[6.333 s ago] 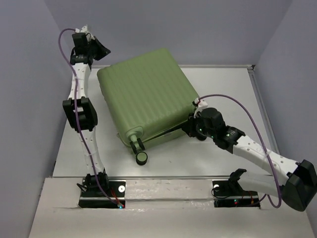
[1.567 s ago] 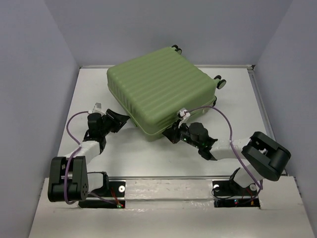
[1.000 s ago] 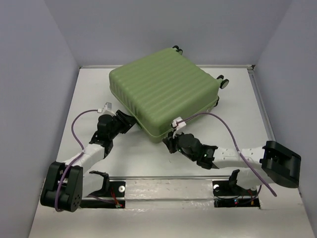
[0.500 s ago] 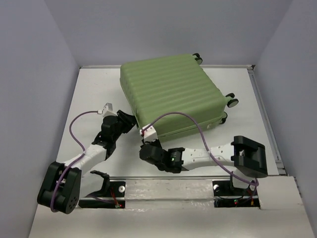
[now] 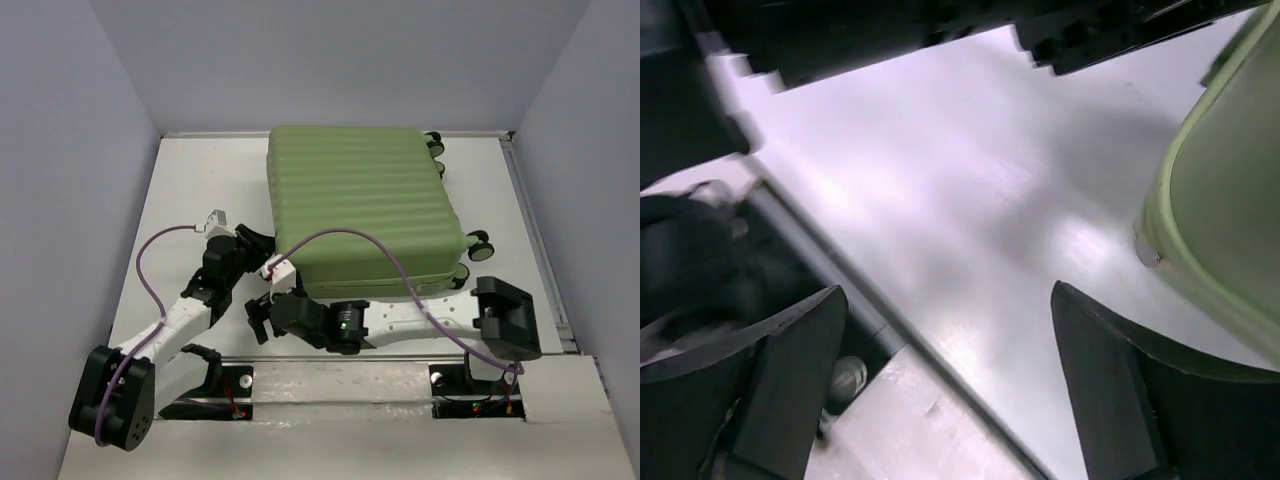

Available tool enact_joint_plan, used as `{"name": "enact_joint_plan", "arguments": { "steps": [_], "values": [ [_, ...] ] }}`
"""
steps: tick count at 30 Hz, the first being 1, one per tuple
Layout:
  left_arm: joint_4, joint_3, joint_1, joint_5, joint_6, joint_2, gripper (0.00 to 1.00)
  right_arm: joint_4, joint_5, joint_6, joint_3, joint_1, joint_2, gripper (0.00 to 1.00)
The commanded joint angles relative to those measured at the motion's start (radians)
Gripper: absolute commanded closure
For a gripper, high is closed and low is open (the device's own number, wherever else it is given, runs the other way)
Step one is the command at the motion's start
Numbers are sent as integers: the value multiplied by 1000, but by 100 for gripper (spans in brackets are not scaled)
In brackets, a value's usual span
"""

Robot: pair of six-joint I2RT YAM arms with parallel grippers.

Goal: Pack the luggage

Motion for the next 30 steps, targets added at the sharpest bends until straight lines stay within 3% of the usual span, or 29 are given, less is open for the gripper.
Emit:
{"name": "enact_joint_plan", "arguments": {
  "steps": [1, 6, 9, 10, 11, 15, 17, 23, 30],
  "values": [
    [-51, 105, -6, 78, 80, -65, 46, -94, -221, 69, -32, 9, -242, 9],
    [-76, 120, 13, 80, 94, -57, 46, -237, -225, 16, -49, -83, -484, 3],
    [-82, 122, 18, 92, 105, -55, 46, -289, -235, -15, -83, -374, -604, 1],
    [-85, 125, 18, 97, 114, -49, 46, -304, -240, -24, -83, -574, -657, 1],
    [-86, 126, 19, 104, 117, -46, 46, -323, -240, -39, -76, -677, -672, 0],
    [-73, 119, 18, 147, 122, -34, 46, -398, -397, -87, -1, -1126, -620, 0],
    [-60, 105, 14, 158, 123, -37, 46, -427, -424, -119, 42, -1253, -548, 0],
    [-54, 65, 5, 182, 139, -69, 47, -478, -599, -138, 118, -1313, -371, 0],
    [-54, 34, -62, 170, 140, -100, 47, -405, -1089, -95, 164, -1313, -156, 1]
  ]
}}
